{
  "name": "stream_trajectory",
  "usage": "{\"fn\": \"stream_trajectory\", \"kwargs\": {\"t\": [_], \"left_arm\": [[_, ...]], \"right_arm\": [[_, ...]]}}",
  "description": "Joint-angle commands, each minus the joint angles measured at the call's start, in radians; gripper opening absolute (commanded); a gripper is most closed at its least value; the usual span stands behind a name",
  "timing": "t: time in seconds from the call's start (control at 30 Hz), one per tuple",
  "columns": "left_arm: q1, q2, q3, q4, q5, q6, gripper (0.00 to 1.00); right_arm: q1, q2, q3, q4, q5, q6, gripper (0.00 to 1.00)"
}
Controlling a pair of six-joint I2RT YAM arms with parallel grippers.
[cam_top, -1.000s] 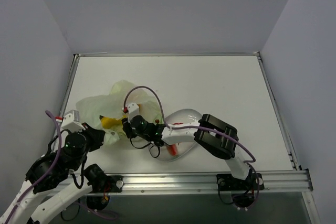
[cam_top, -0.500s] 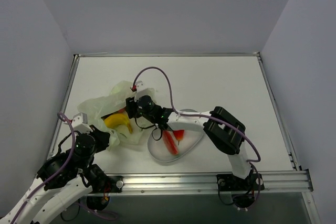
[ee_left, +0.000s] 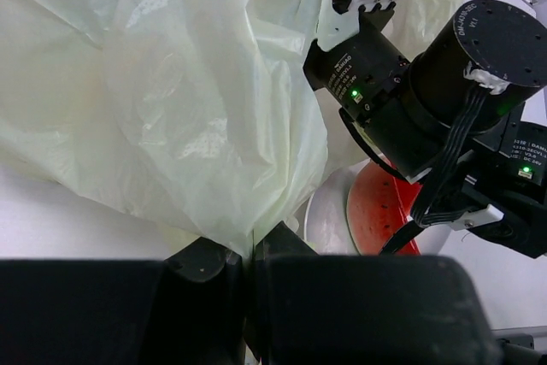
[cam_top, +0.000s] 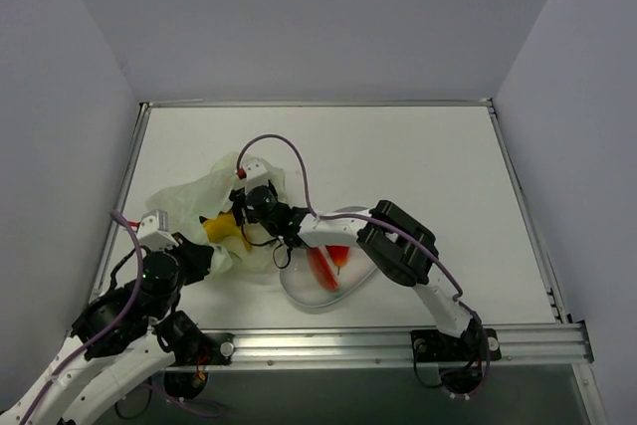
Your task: Take the fake fruits out of the plastic bag
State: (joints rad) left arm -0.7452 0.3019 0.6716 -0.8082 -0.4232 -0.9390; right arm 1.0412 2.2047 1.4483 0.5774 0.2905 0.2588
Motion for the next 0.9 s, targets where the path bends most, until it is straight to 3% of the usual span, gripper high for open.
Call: {"fn": "stream_trajectory", "kwargs": {"t": [0.0, 0.37, 0.43, 0.5, 0.57, 0.7, 0.87], "left_arm": [[0.004, 0.005, 0.011, 0.027, -0.011, 0.034, 0.02], [0.004, 0.034, -0.010, 0.084, 0.012, 0.043, 0.02], [0.004, 0.039, -0.017, 0.089, 0.009, 0.048, 0.03], [0.004, 0.045, -0.021, 0.098, 0.006, 0.048, 0.02], [0.004, 0.048, -0.032, 0.109, 0.006, 0.048, 0.02], [0.004, 0.059, -0.041, 0.119, -0.005, 0.051, 0.02], [0.004, 0.077, -0.043, 0.152, -0.011, 0.063, 0.02]], "right_arm": [[-0.004, 0.013, 0.029, -0.025, 0.053, -0.029, 0.70], [-0.035, 0.121, 0.174, -0.096, 0.065, -0.104, 0.72], [-0.041, 0.144, 0.193, -0.097, 0.064, -0.113, 0.81], [-0.046, 0.153, 0.217, -0.091, 0.059, -0.118, 0.81], [-0.053, 0.164, 0.225, -0.073, 0.047, -0.109, 0.75], [-0.055, 0.168, 0.236, -0.048, 0.032, -0.096, 0.42], [-0.050, 0.041, 0.092, 0.010, -0.020, -0.052, 0.27]]}}
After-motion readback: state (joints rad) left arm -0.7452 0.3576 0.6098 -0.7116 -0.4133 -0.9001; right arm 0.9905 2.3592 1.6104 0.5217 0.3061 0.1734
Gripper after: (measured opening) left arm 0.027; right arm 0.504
